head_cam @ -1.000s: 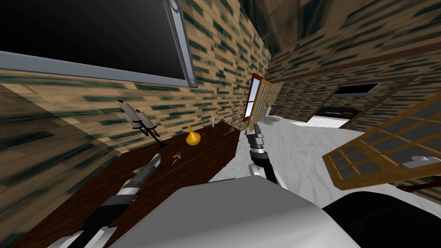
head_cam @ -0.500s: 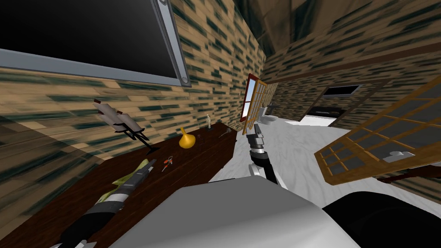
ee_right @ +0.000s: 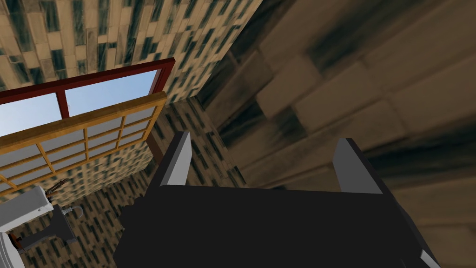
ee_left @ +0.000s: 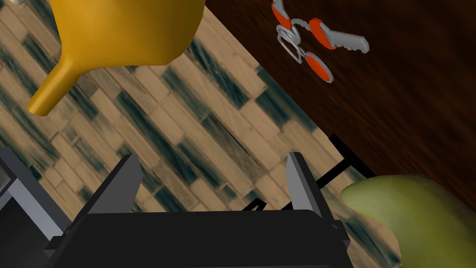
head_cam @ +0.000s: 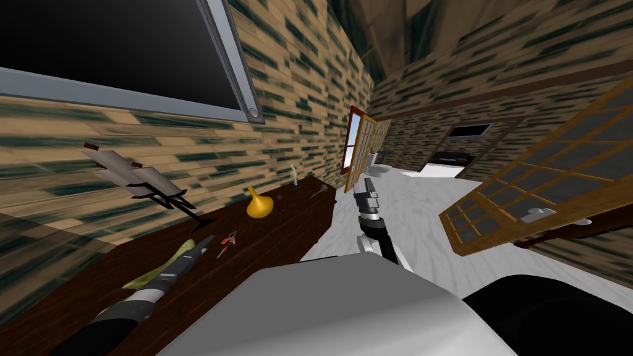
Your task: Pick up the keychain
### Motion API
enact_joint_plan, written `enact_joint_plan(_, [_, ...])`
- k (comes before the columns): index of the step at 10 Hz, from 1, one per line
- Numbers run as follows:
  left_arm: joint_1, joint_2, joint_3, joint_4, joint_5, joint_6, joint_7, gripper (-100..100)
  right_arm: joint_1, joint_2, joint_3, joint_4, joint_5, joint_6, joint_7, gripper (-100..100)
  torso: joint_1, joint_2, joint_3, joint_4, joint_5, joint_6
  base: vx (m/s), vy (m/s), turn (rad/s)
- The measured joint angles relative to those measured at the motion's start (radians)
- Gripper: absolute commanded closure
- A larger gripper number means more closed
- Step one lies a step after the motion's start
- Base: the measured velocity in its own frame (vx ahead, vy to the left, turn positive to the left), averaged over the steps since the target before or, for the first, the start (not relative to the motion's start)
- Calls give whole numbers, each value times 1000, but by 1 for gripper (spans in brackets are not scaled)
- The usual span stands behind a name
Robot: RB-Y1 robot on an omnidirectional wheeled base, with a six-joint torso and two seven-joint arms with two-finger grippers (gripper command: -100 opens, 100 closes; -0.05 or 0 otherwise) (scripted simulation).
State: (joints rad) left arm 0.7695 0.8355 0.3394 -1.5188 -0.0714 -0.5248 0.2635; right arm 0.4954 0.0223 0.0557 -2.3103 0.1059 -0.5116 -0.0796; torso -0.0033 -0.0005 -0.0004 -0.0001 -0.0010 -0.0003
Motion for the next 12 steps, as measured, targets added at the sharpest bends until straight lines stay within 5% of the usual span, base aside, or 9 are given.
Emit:
enact_joint_plan(2, [0,3,-1,8,-1,3,-1,-100,0,0,0,0,0,0,0,0,3,3,1,1,1,-1,14,-22,-28])
enact_joint_plan(12, [44,162,-17,241,-21,11,19,-100,0,0,0,0,0,0,0,0,0,1,0,0,0,0,42,-60,-90])
